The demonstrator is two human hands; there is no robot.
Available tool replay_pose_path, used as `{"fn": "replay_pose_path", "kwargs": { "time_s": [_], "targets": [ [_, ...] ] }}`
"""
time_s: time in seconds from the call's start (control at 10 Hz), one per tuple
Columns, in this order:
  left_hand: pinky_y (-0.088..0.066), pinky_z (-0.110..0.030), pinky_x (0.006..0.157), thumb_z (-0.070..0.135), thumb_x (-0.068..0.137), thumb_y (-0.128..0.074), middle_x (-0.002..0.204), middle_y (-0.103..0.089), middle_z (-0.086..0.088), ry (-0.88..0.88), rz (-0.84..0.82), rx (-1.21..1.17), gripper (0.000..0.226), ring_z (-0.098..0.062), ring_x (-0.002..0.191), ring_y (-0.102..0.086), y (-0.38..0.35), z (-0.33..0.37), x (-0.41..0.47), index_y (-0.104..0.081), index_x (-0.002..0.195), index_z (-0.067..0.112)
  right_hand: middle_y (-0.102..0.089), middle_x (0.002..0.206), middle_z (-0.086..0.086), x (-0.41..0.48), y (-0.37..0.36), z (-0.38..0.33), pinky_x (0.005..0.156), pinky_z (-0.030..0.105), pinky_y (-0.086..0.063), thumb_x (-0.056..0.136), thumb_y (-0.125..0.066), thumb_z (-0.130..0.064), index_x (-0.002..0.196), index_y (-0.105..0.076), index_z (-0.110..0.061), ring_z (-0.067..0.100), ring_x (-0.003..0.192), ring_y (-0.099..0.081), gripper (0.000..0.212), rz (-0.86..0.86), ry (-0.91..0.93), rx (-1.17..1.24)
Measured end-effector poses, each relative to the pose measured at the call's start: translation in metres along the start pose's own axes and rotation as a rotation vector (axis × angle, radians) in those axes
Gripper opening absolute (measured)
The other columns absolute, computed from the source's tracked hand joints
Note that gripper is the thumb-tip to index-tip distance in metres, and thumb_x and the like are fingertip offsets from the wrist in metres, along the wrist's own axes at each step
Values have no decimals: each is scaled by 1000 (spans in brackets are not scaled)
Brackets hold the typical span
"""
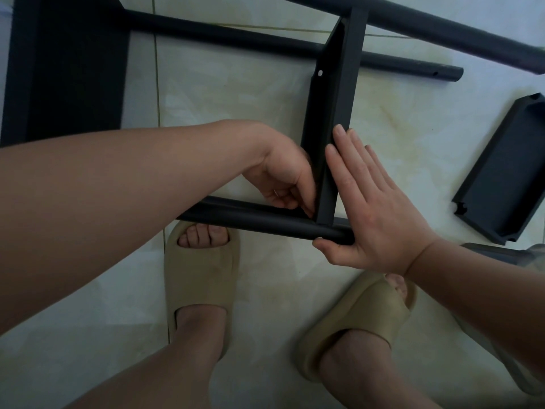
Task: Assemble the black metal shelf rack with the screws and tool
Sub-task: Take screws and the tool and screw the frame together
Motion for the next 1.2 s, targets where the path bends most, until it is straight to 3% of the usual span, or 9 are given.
{"fn": "replay_pose_path", "kwargs": {
  "time_s": [0.2, 0.4, 0.6, 0.8, 1.1, 1.2],
  "targets": [
    [-44, -24, 73, 15, 89, -67, 85, -71, 4, 10, 8, 8, 6, -11, 70, -53, 0, -1, -1, -72, 89, 19, -10, 165, 27, 0, 0, 0, 122, 60, -23, 85, -59, -61, 156, -20, 9, 41, 155, -8, 107, 0, 0, -3],
    [-43, -21, 69, 8, 90, -65, 74, -69, 4, 10, 5, 9, 9, -10, 68, -52, -2, -1, 1, -70, 86, 15, -10, 165, 27, 0, 0, 0, 122, 59, -23, 85, -58, -60, 156, -20, 9, 42, 155, -9, 106, 2, -1, -4],
    [-45, -22, 70, 7, 90, -66, 81, -67, 3, -6, 2, 24, 10, -9, 71, -54, 0, -2, 0, -70, 95, 14, -10, 165, 27, 0, 0, 0, 122, 59, -22, 85, -58, -60, 156, -20, 9, 41, 156, -8, 106, 3, -1, -2],
    [-46, -24, 72, 15, 92, -65, 79, -70, 5, -9, 2, -9, 9, -10, 68, -54, -2, -6, 2, -72, 88, 19, -10, 165, 27, 0, 0, 0, 122, 59, -23, 85, -58, -60, 156, -20, 9, 42, 155, -9, 106, 2, 0, -2],
    [-46, -19, 63, 4, 89, -66, 70, -66, 4, -31, 13, 0, 12, -8, 64, -55, 0, -2, 0, -70, 84, 15, -10, 165, 27, 0, 0, -1, 122, 59, -23, 85, -58, -60, 156, -20, 9, 41, 156, -8, 106, 1, -1, -2],
    [-46, -21, 68, 8, 89, -65, 76, -68, 3, -23, -7, -4, 9, -9, 66, -54, 1, -2, -2, -71, 89, 15, -10, 165, 27, 0, 0, -1, 122, 59, -22, 85, -58, -60, 156, -20, 9, 41, 156, -8, 106, -2, -2, -2]
  ]
}}
Point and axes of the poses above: each hand's wrist, its own x-axis towards the middle knuckle, its own y-axis out of the back of the hand, z = x × y, the point moved 3 cm from there along x, towards the middle knuckle
